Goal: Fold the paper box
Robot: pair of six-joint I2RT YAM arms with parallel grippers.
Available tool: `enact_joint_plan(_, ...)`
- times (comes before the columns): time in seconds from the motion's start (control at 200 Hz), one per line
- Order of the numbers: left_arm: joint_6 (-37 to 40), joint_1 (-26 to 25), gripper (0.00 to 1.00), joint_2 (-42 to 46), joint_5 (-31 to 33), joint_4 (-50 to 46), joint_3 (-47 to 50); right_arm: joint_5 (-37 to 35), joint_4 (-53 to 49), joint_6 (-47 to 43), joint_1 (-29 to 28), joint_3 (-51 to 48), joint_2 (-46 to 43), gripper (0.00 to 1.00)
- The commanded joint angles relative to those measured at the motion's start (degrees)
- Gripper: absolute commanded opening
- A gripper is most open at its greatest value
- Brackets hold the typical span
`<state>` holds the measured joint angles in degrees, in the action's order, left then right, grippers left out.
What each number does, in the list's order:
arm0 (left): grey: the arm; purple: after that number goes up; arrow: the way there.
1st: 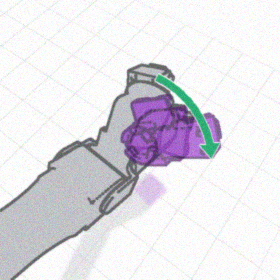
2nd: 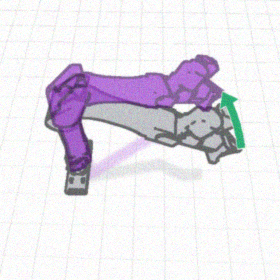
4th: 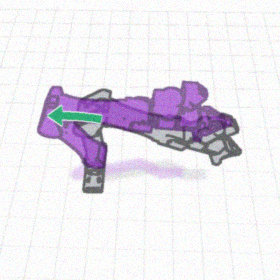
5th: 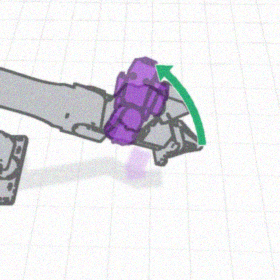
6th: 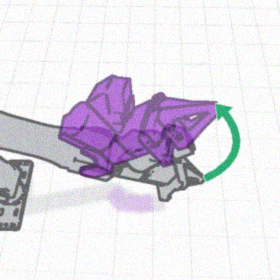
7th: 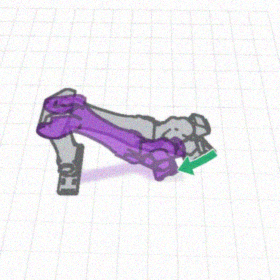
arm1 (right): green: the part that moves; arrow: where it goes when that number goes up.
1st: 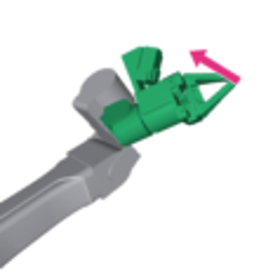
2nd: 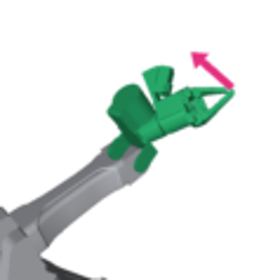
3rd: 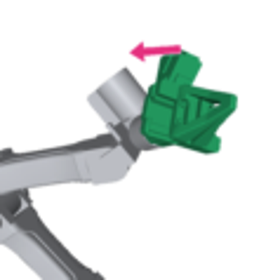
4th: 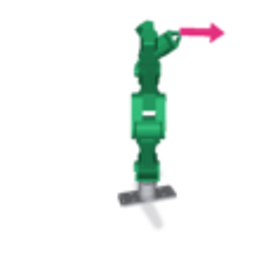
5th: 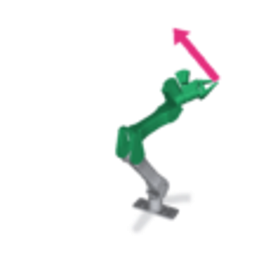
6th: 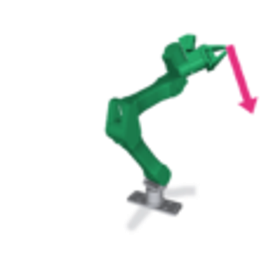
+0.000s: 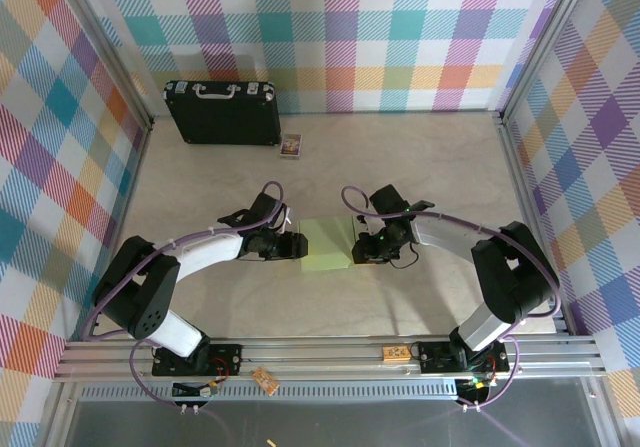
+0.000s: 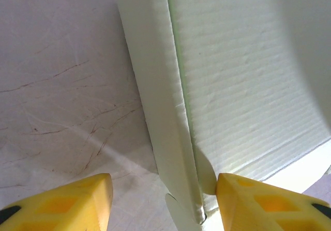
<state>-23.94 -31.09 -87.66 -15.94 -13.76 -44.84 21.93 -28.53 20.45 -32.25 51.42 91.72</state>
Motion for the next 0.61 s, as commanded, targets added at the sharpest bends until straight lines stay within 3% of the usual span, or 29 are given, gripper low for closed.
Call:
enact_joint_plan(0.0,1.29,0.70,0.56,-1.61,0.74,-2.63,0.85,-0.45,0.21,-0.74,0.12,0.88,1.05,0.21)
enact_joint_plan(0.255,1.46,0.77,0.55,-1.60,0.74,-2.68,0.75,-2.42,-2.99,-1.46,-0.01,2.02,-1.84,0.28)
enact_joint_plan(0.6,1.50,0.86,0.55,-2.08,0.39,-2.72,0.96,-0.72,-1.10,-1.65,-0.18,1.15,-0.04,0.26)
